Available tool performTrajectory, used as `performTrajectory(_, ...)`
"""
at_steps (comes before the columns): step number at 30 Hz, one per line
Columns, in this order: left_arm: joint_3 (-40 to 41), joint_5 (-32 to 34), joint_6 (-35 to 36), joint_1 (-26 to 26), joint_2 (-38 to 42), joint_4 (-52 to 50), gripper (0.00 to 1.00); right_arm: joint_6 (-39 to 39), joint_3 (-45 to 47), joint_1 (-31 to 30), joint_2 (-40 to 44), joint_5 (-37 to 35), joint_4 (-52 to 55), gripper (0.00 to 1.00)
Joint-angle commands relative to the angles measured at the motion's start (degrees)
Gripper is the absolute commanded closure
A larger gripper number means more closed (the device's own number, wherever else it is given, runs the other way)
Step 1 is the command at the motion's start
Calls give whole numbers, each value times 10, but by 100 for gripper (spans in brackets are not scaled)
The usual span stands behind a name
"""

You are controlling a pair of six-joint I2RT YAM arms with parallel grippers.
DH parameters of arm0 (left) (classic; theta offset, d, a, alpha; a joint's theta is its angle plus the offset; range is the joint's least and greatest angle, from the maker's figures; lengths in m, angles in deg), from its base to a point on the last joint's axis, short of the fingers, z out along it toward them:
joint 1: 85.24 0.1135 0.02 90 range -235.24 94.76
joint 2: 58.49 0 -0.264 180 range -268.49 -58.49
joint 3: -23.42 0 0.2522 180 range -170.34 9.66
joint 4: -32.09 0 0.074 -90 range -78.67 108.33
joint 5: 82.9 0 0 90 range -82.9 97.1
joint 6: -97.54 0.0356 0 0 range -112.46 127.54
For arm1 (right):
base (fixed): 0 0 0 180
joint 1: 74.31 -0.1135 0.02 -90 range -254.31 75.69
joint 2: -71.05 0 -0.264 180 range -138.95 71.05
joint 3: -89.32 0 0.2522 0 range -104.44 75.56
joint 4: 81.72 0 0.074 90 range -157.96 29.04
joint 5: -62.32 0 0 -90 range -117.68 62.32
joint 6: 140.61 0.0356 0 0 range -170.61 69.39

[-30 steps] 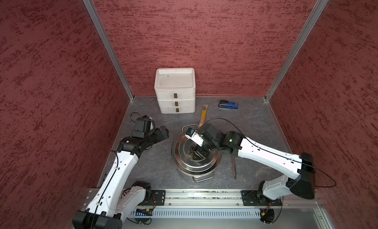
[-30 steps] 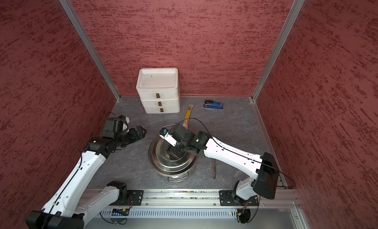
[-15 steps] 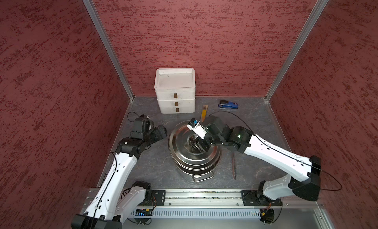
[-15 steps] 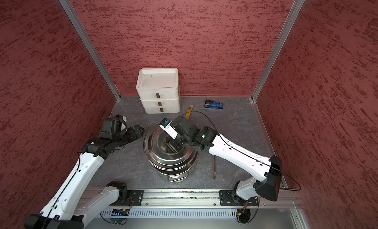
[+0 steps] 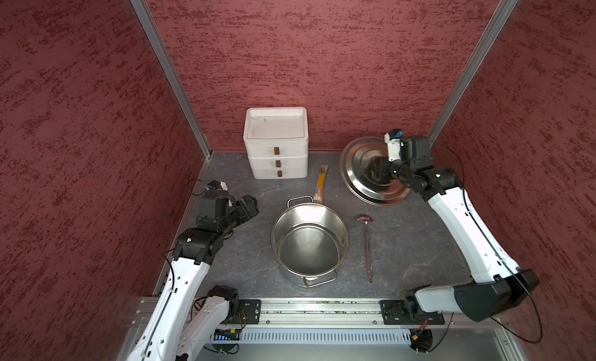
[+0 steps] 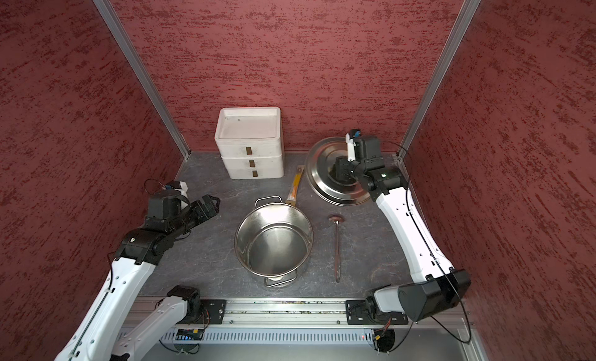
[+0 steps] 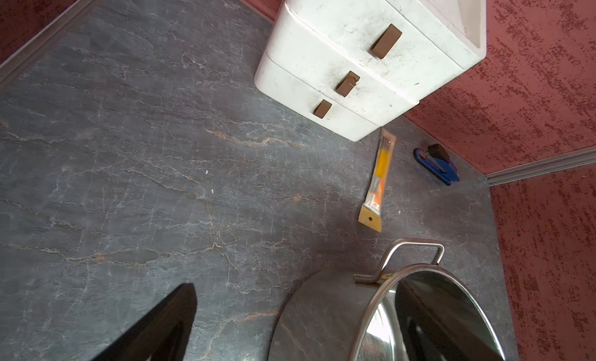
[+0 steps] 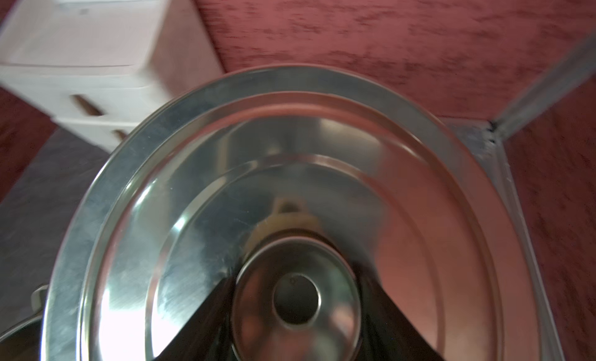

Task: Stir the soup with a spoon
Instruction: Place the lid at the center of the board.

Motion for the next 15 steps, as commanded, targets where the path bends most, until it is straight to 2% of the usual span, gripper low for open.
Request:
performTrajectory(1,0,-7,-4,2,3,23,0,24,49,68,-27,-14,-49,65)
performTrajectory(4,-3,-10,-8,2,5,38,0,31,82,114,-84,-18,-114,65)
performTrajectory(7,-9,0,-17,3,6,44,0,40,77,156,-159,-8,-139,65)
performTrajectory(15,-2,11,-46,3,17,50,0,13,40,190,-286,-7,-170,65)
